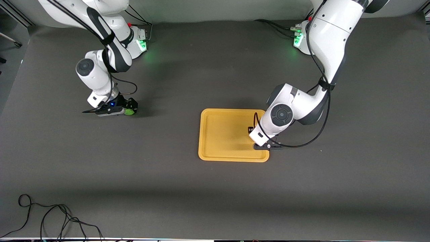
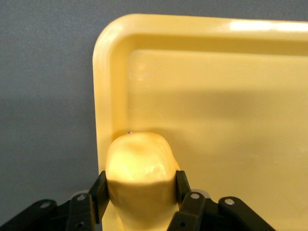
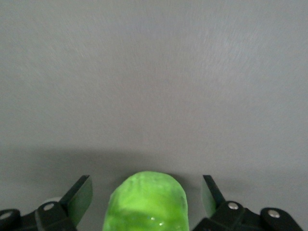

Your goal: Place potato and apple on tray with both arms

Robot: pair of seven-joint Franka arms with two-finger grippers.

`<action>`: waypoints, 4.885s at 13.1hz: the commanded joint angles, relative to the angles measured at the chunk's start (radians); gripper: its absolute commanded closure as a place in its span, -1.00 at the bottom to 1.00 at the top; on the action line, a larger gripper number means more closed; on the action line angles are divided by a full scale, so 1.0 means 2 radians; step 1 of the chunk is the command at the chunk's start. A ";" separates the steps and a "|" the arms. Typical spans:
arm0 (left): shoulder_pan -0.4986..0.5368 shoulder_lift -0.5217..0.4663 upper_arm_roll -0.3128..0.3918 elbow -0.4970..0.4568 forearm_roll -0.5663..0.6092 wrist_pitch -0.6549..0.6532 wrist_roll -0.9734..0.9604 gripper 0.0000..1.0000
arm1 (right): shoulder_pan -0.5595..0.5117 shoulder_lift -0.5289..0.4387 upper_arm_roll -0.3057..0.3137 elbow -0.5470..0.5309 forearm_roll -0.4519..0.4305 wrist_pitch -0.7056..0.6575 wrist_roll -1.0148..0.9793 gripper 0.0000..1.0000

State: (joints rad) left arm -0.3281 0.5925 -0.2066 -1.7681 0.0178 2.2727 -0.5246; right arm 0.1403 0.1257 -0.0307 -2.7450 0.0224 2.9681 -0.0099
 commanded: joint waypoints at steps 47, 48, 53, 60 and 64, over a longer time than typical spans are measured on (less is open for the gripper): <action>0.233 -0.299 0.020 -0.008 -0.008 -0.252 0.300 -0.99 | 0.341 0.475 -0.006 0.892 -0.034 -0.407 0.497 -1.00; 0.233 -0.299 0.020 -0.009 -0.008 -0.251 0.303 -0.99 | 0.342 0.453 -0.007 0.893 -0.034 -0.444 0.498 -1.00; 0.235 -0.297 0.020 -0.007 -0.008 -0.249 0.304 -0.99 | 0.336 0.295 -0.008 0.897 -0.032 -0.660 0.494 -1.00; 0.236 -0.292 0.022 -0.005 -0.008 -0.247 0.304 -0.99 | 0.186 0.055 -0.012 0.697 -0.028 -0.732 0.265 -1.00; 0.235 -0.290 0.023 -0.004 -0.008 -0.241 0.304 -0.99 | 0.047 -0.021 0.007 0.617 -0.024 -0.716 0.116 -1.00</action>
State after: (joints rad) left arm 0.1412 0.0083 -0.1600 -1.7827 0.0053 1.7767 0.0894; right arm 0.3289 0.1885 -0.0585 -1.3736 -0.0382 1.4913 0.3217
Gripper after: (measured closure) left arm 0.000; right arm 0.000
